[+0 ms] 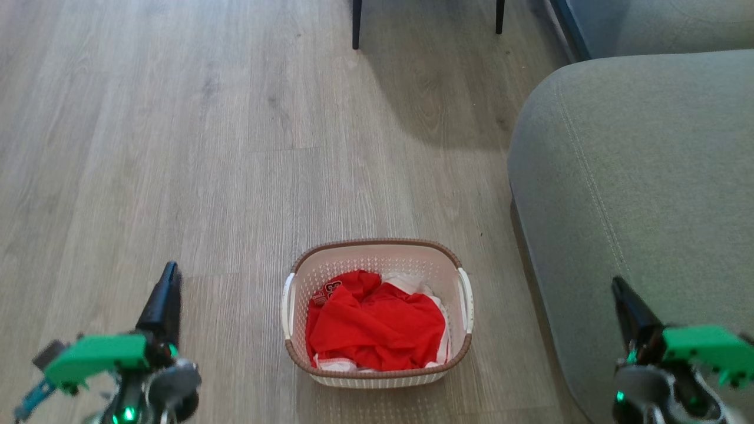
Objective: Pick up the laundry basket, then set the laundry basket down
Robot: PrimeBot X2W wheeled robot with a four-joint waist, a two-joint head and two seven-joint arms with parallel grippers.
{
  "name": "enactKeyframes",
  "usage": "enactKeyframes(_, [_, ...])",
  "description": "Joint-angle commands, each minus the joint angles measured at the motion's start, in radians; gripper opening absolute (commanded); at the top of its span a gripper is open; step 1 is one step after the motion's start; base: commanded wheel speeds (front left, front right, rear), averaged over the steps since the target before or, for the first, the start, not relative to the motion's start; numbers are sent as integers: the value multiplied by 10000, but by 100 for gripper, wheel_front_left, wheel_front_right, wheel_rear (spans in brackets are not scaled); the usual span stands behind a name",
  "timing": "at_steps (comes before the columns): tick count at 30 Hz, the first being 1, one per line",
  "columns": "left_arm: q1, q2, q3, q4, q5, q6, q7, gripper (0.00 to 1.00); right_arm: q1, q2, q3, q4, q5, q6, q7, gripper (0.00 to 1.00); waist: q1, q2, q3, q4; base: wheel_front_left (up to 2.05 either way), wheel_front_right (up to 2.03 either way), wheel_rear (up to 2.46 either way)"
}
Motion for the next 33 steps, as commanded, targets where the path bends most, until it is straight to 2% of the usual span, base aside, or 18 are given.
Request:
enactKeyframes(1, [15,-2,-13,61,3,0,-8,100,19,11,11,55,-1,0,-7,100,0,0,0,0,0,0,0])
enactKeyframes(5, [461,-30,-46,651,12,2,-25,100,370,99,71,675,-3,0,-27,100,0,0,-2,0,0,0,0])
enactKeyframes(18, [508,-21,-265,285,534,21,-406,100,349,80,373,545,-241,-2,-407,100,0,0,-46,11,0,0,0])
enactKeyframes(33, [463,-11,-649,-381,2407,325,-844,100,312,59,528,96,-1805,-3,-846,100,0,0,-107,34,0,0,0])
